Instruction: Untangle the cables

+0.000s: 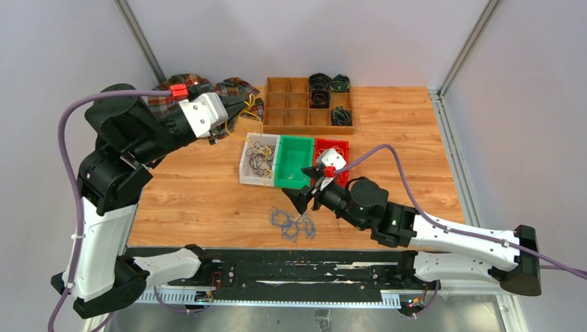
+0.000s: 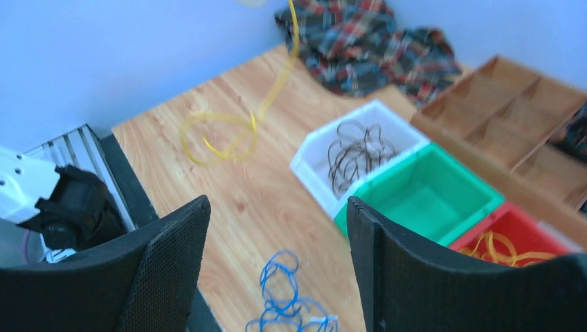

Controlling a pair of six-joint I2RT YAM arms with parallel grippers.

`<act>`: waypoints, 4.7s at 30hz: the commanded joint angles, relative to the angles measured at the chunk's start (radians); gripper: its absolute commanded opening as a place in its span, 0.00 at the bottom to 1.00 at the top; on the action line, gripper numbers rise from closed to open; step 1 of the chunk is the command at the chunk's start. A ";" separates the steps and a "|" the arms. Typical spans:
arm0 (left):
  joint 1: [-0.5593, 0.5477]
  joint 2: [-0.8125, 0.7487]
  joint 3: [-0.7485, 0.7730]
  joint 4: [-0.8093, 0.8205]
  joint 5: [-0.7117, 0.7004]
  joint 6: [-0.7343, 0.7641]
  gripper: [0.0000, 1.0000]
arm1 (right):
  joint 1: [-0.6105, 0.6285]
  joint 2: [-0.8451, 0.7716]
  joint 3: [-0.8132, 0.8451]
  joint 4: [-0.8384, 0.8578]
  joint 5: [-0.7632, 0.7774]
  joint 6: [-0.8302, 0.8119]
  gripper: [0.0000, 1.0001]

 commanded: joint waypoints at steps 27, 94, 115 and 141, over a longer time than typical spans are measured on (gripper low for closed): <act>-0.005 -0.063 -0.205 -0.014 0.170 -0.254 0.01 | -0.079 0.286 0.236 0.165 -0.113 -0.261 0.01; 0.323 0.157 -0.427 -0.315 -0.223 0.041 0.98 | -0.598 0.161 0.216 -0.257 -0.013 0.013 0.01; 0.324 0.074 -0.453 -0.332 -0.154 0.058 0.98 | -0.615 0.455 0.277 -0.229 0.121 -0.168 0.01; 0.323 0.063 -0.471 -0.361 -0.113 0.106 0.98 | -0.658 0.621 0.482 -0.503 0.081 -0.184 0.62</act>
